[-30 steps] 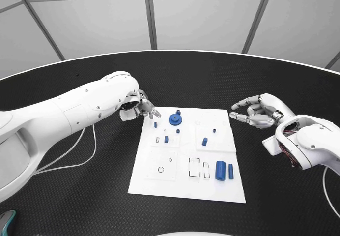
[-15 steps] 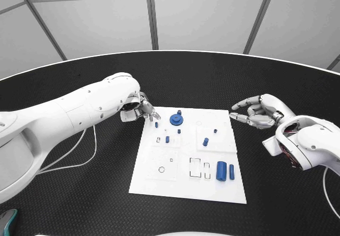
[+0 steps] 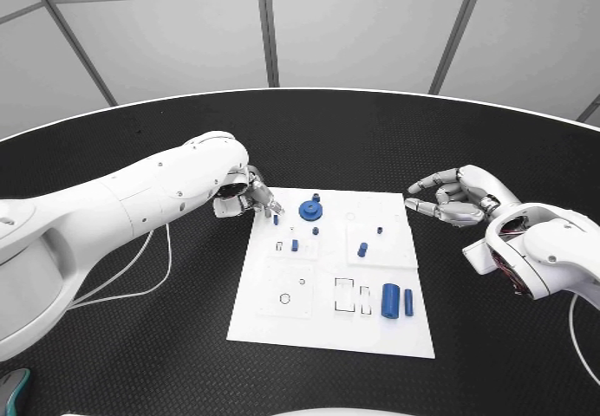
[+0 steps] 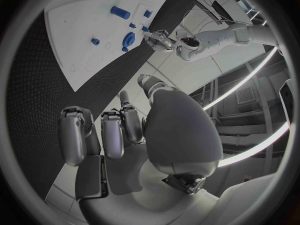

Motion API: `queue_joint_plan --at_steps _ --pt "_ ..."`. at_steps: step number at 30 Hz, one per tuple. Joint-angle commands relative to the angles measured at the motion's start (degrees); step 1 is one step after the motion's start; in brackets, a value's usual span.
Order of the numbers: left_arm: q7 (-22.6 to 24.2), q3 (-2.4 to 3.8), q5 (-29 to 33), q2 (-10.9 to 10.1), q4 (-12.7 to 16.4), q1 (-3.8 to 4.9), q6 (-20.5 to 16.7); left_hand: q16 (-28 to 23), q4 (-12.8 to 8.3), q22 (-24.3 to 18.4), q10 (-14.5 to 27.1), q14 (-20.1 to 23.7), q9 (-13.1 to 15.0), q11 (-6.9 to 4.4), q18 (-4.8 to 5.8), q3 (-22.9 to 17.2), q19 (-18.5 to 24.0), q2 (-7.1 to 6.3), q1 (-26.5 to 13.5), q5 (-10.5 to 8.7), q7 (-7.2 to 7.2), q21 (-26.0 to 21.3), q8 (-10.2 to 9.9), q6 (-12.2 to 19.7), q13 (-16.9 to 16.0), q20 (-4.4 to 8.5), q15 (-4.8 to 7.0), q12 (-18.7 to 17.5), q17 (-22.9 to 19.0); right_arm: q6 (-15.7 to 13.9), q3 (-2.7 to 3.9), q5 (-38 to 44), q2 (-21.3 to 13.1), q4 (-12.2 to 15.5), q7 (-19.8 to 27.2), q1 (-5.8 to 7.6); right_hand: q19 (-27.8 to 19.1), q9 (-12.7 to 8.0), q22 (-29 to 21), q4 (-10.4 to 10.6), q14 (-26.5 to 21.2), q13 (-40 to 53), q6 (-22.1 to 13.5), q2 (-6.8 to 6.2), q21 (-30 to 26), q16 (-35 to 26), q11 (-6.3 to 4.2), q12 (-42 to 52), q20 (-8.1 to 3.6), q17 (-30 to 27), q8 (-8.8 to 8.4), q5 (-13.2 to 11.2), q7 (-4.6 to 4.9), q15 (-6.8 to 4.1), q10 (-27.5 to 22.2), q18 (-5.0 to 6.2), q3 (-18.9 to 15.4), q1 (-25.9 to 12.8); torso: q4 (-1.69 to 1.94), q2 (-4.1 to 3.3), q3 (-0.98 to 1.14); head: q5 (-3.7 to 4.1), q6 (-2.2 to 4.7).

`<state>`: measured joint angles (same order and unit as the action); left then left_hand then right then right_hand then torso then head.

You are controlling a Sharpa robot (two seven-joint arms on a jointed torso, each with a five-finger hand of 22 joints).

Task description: Assemble the parts on the task board

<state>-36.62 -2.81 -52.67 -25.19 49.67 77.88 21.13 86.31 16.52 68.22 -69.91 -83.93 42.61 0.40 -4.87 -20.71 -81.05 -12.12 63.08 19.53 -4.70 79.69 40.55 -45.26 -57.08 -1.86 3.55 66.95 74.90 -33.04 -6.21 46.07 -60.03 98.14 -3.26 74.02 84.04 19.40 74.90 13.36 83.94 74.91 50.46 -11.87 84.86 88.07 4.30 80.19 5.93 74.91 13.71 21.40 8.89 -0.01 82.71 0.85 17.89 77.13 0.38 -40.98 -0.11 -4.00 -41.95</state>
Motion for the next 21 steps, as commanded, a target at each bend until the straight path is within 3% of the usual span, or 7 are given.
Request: queue_joint_plan --at_steps 1,17,21 --pt "0.1 -0.01 0.0 0.0 0.1 -0.11 0.0 -0.1 0.0 0.0 0.4 -4.3 -0.1 0.06 0.51 0.2 0.1 0.32 0.1 -0.25 0.00 0.1 -0.3 -0.5 0.0 -0.45 -0.32 0.1 8.8 0.0 0.00 0.0 0.0 0.0 0.0 0.00 3.2 -0.1 10.5 0.4 4.9 5.9 0.2 -0.23 -0.3 -0.3 -0.32 0.1 -0.40 10.2 0.28 0.3 0.08 -0.34 -0.1 0.69 0.0 0.0 -0.01 0.06 -0.01 0.12 -0.10" --pt "0.1 -0.02 0.0 0.0 0.2 -0.27 -0.3 -0.1 0.0 0.2 0.2 -4.3 -0.2 -0.02 0.55 0.1 0.0 0.90 0.9 -0.20 0.08 0.2 -0.3 -0.8 -0.2 -0.44 -0.27 0.3 8.8 0.1 0.00 0.0 0.3 -0.3 0.0 0.00 3.2 -0.1 10.6 0.4 4.9 6.0 0.2 -0.20 -0.3 -0.3 -0.33 0.1 -0.41 10.2 0.31 0.4 0.07 -0.35 0.0 0.68 0.0 0.1 0.03 0.04 -0.07 0.23 -0.29" --pt "0.1 -0.02 0.0 0.0 0.2 -0.28 -0.4 -0.1 0.1 0.3 0.1 -4.3 -0.3 -0.08 0.55 -0.1 0.0 1.59 1.4 -0.18 0.17 0.2 -0.3 -1.0 -0.3 -0.42 -0.22 0.5 8.8 0.1 0.00 0.0 0.4 -0.4 0.0 0.00 3.2 -0.1 10.6 0.4 4.9 6.0 0.2 -0.20 -0.3 -0.3 -0.33 0.1 -0.41 10.2 0.31 0.4 0.07 -0.35 0.0 0.68 0.0 0.1 0.02 0.01 -0.06 0.15 -0.32"
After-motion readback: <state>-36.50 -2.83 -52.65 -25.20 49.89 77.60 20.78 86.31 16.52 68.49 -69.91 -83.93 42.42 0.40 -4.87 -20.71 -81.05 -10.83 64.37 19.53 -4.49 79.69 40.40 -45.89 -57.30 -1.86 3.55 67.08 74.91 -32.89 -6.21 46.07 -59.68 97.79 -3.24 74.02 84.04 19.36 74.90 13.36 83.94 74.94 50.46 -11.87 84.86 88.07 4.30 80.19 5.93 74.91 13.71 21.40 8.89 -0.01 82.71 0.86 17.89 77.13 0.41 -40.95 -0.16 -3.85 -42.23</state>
